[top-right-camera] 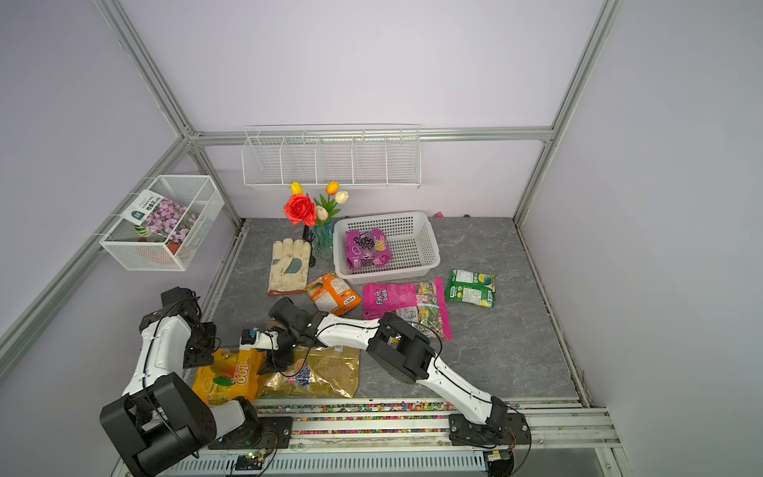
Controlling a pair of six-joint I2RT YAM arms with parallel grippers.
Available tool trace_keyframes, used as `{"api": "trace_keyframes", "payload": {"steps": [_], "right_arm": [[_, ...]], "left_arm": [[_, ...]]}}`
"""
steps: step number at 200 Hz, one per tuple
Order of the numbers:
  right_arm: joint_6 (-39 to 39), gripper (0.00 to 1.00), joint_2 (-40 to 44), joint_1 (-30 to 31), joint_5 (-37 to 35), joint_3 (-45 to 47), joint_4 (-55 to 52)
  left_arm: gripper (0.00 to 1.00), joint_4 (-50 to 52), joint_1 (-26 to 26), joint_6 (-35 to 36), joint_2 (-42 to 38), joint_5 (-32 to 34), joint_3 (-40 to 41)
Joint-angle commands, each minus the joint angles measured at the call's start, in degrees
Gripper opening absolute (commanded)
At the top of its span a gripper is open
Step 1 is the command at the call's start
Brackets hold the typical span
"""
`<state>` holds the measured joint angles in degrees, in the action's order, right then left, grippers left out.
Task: Put the candies in the basket
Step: Pick up the candy at the center of the board.
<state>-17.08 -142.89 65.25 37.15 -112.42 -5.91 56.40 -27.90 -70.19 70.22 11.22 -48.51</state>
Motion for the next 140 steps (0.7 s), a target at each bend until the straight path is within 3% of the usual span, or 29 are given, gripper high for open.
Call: {"api": "trace_keyframes", "payload": {"steps": [1,39,65,119,140], "right_arm": [[3.31,0.72,-0.81,-1.21,1.16,-1.30,2.27],[0.65,0.72,-3.44,-1.98,4.33,-5.49,0.00],[-2.65,0.72,-5.69,-1.41,7.04,-7.90,-1.63],[-3.43,0.71,-10.51,-1.36,10.09,-14.73,-4.76],[-3.58,0.65,-10.74,-1.36,11.89,-14.92,-4.81]], "left_arm": [[0.60,0.70,-0.83,0.14,-0.35,2.89,-0.26],[0.60,2.80,-1.47,-0.16,-0.54,8.68,-1.20],[0.53,1.86,-1.63,-1.90,-1.49,11.46,0.91],[0.57,-2.79,-1.78,-0.08,0.56,3.83,4.95],[0.57,-4.45,-1.78,1.55,0.97,-0.58,6.63]]}}
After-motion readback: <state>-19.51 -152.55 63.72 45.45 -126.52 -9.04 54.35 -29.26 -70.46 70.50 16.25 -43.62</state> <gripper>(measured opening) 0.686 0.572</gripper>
